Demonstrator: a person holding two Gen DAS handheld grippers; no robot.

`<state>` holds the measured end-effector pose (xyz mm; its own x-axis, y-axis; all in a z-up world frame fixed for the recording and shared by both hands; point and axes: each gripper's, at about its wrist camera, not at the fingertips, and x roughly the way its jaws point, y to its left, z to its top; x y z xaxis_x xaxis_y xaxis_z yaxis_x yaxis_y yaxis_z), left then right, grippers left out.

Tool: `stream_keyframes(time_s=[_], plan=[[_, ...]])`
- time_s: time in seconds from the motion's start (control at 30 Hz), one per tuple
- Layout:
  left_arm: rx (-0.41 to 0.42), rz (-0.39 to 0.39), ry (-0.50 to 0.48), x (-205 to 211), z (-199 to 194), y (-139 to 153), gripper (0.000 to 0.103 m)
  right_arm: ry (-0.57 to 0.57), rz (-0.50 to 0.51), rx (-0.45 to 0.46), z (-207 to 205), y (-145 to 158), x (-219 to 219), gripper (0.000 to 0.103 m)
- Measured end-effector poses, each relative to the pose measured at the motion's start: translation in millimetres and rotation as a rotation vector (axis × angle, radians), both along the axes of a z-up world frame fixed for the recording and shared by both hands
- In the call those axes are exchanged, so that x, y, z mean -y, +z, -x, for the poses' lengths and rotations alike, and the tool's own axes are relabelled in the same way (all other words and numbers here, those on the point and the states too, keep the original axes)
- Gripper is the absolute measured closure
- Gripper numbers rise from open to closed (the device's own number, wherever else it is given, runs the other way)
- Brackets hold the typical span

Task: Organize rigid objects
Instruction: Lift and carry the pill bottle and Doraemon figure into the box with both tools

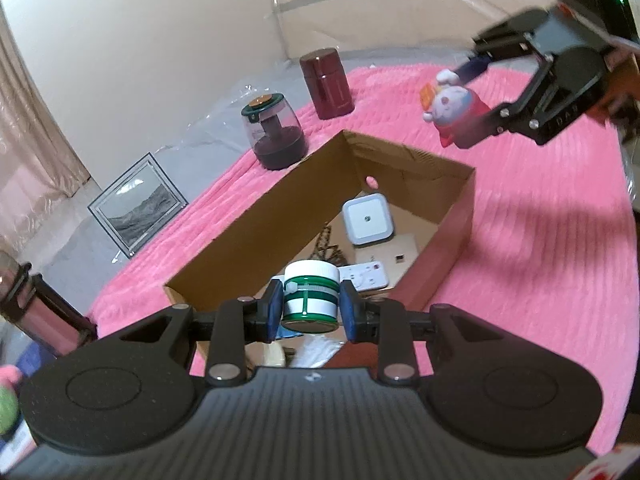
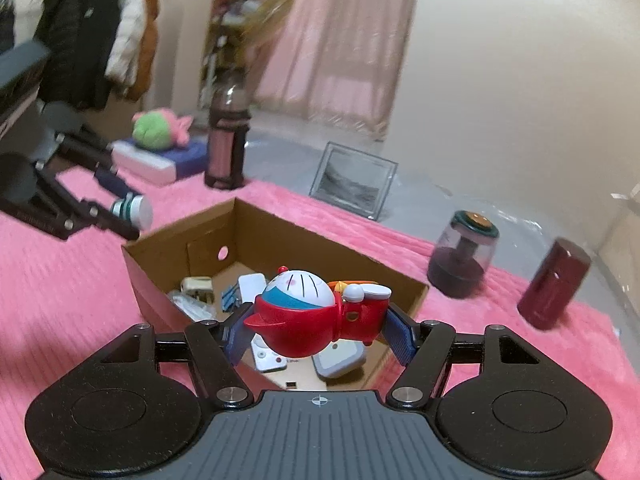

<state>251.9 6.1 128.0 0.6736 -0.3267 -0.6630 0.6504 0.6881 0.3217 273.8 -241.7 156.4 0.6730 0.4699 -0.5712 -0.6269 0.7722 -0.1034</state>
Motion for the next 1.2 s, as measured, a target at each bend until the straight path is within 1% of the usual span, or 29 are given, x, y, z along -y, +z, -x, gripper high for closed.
stream_keyframes(time_s=[0.1, 0.2, 0.33, 0.4, 0.53, 0.7, 0.83, 1.0, 1.2], plan=[[-0.011, -0.030, -0.015, 0.7, -10.1, 0.8, 0.078, 0.048, 0.049, -0.030, -16.8, 0.5, -8.7, 0.038], [-0.031, -0.061, -0.031, 5.3, -22.0, -1.5, 0.078, 0.086, 0.085, -0.079, -34.5, -3.7, -17.0, 0.038], [-0.064, -0.115, -0.048, 11.7, -38.6, -12.2, 0.078, 0.123, 0.142, -0.131, -53.3, -12.7, -32.0, 0.038], [-0.085, -0.127, -0.048, 13.7, -47.2, -17.9, 0.078, 0.144, 0.174, -0.156, -61.8, -19.5, -40.3, 0.038], [-0.129, -0.138, -0.051, 16.3, -63.5, -29.4, 0.078, 0.175, 0.225, -0.197, -76.8, -32.1, -55.0, 0.038], [-0.193, -0.134, -0.053, 19.6, -84.0, -43.2, 0.078, 0.183, 0.273, -0.274, -98.8, -49.3, -67.0, 0.038], [-0.242, -0.134, -0.048, 22.0, -101.7, -56.3, 0.078, 0.199, 0.316, -0.312, -113.2, -62.0, -74.9, 0.038], [-0.280, -0.145, -0.050, 26.5, -114.3, -71.1, 0.078, 0.237, 0.388, -0.334, -123.8, -77.6, -86.6, 0.038], [-0.322, -0.140, -0.048, 30.4, -123.2, -87.1, 0.078, 0.271, 0.442, -0.362, -131.3, -96.1, -98.3, 0.038]])
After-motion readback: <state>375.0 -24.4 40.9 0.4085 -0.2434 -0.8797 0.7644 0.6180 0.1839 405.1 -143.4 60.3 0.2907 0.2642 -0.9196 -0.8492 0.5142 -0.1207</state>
